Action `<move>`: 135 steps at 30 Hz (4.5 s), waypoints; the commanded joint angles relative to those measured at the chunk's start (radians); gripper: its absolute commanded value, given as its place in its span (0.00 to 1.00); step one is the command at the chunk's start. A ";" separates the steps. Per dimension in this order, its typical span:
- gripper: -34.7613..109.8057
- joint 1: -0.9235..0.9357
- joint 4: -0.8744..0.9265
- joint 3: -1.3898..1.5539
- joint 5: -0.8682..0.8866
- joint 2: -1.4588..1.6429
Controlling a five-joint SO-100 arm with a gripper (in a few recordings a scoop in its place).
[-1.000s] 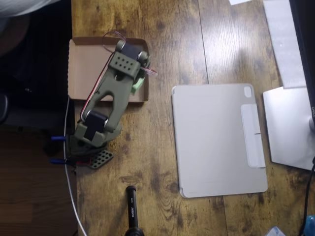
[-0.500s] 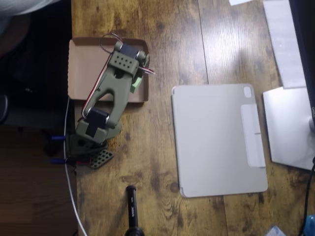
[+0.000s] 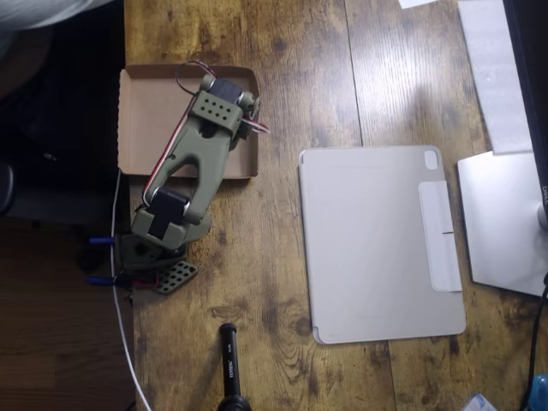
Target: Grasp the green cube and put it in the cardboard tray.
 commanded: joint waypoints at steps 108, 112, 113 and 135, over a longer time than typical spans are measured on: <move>0.24 0.985 0.245 -0.127 -0.100 -0.397; 0.24 0.985 0.245 -0.127 -0.100 -0.397; 0.24 0.985 0.245 -0.127 -0.100 -0.397; 0.24 0.986 0.245 -0.129 -0.100 -0.402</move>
